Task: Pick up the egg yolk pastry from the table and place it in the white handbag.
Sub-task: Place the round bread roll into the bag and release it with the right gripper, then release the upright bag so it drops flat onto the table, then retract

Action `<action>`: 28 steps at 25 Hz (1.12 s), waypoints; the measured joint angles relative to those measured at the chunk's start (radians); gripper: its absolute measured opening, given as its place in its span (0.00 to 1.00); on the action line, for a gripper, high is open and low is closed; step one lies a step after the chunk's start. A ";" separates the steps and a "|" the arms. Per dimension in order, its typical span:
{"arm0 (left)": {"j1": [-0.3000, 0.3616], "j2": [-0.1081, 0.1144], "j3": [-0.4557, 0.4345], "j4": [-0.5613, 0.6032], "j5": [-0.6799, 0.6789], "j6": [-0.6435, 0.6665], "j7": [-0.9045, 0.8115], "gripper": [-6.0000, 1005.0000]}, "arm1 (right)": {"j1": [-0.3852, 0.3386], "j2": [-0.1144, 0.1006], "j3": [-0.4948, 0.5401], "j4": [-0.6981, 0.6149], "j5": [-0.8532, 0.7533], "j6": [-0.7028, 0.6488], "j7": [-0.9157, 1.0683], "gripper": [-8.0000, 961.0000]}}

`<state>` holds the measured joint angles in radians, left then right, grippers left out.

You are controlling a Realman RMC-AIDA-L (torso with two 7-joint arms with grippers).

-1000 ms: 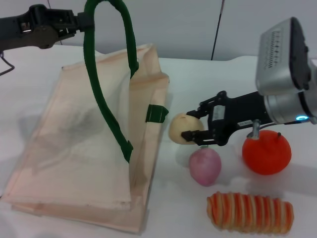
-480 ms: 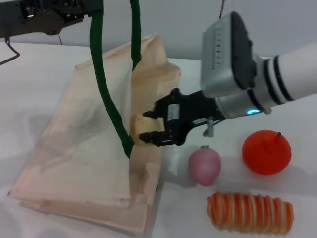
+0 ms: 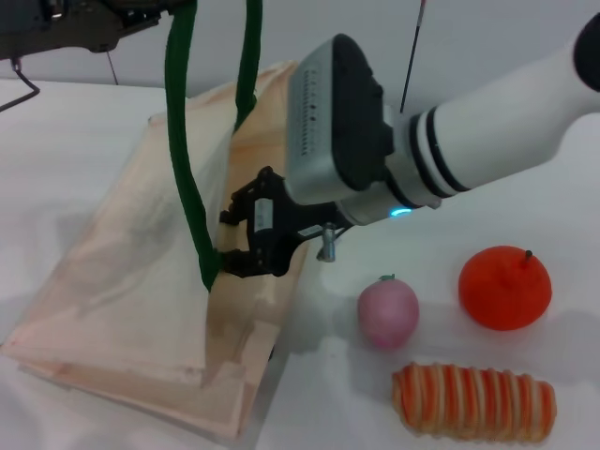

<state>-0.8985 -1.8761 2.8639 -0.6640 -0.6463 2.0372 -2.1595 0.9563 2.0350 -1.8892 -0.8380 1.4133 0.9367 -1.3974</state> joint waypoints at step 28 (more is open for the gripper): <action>0.062 0.014 0.000 0.028 -0.018 -0.082 0.002 0.21 | -0.299 -0.011 0.403 -0.284 -0.234 0.055 0.095 0.91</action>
<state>-0.8369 -1.8622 2.8640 -0.6360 -0.6645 1.9550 -2.1572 0.6570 2.0238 -1.4861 -1.1219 1.1794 0.9917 -1.3019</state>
